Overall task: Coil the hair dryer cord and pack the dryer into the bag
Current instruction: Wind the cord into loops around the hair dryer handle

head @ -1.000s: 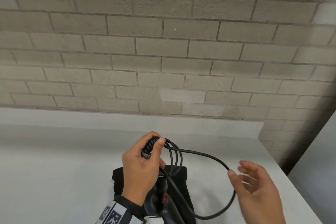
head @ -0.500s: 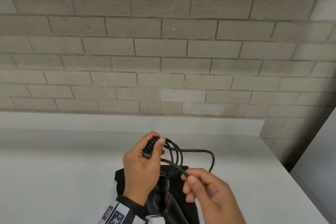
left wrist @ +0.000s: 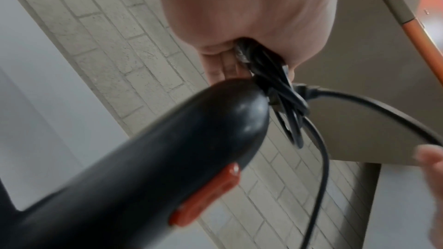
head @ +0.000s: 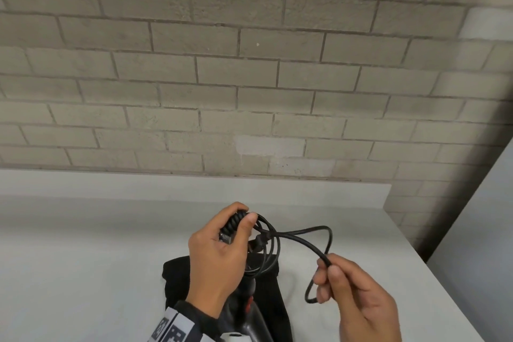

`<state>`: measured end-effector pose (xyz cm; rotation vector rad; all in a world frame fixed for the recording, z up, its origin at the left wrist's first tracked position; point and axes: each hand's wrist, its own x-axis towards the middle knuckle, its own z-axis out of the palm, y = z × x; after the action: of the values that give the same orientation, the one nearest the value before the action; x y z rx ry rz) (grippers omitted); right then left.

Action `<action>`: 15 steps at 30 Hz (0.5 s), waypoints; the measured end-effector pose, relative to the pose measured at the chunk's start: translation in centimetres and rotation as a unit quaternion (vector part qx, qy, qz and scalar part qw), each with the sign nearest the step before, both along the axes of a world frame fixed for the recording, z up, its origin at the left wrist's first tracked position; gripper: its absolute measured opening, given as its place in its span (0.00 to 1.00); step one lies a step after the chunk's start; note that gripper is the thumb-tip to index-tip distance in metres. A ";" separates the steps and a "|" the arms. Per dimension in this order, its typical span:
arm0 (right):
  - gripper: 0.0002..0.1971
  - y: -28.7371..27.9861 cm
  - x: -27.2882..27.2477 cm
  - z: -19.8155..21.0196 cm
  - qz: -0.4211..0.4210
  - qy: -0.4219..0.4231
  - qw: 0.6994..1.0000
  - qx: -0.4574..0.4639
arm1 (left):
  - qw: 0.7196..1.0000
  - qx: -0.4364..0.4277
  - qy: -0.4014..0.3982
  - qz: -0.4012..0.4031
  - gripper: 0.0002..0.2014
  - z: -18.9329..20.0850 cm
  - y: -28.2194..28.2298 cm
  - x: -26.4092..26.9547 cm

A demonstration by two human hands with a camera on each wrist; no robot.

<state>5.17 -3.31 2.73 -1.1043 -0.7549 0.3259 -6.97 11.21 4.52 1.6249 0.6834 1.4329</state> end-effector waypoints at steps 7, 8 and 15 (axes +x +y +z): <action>0.25 -3.4 5.7 -0.3 -0.042 -0.078 0.996 -0.024 | 0.999 -0.025 -0.024 0.007 0.06 -0.2 0.9 -0.9; 0.20 -3.9 6.4 -0.7 -0.050 -0.128 0.989 -0.048 | 0.999 -0.026 -0.024 0.007 0.06 -0.3 0.9 -0.9; 0.19 -4.6 9.5 -4.5 -0.052 -0.409 0.870 -0.270 | 1.000 -0.025 -0.019 0.002 0.05 -0.4 0.4 -0.4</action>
<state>14.68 -7.91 -1.78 -1.8515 -1.3964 -0.0608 -7.39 11.65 4.16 1.5544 0.6960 1.4363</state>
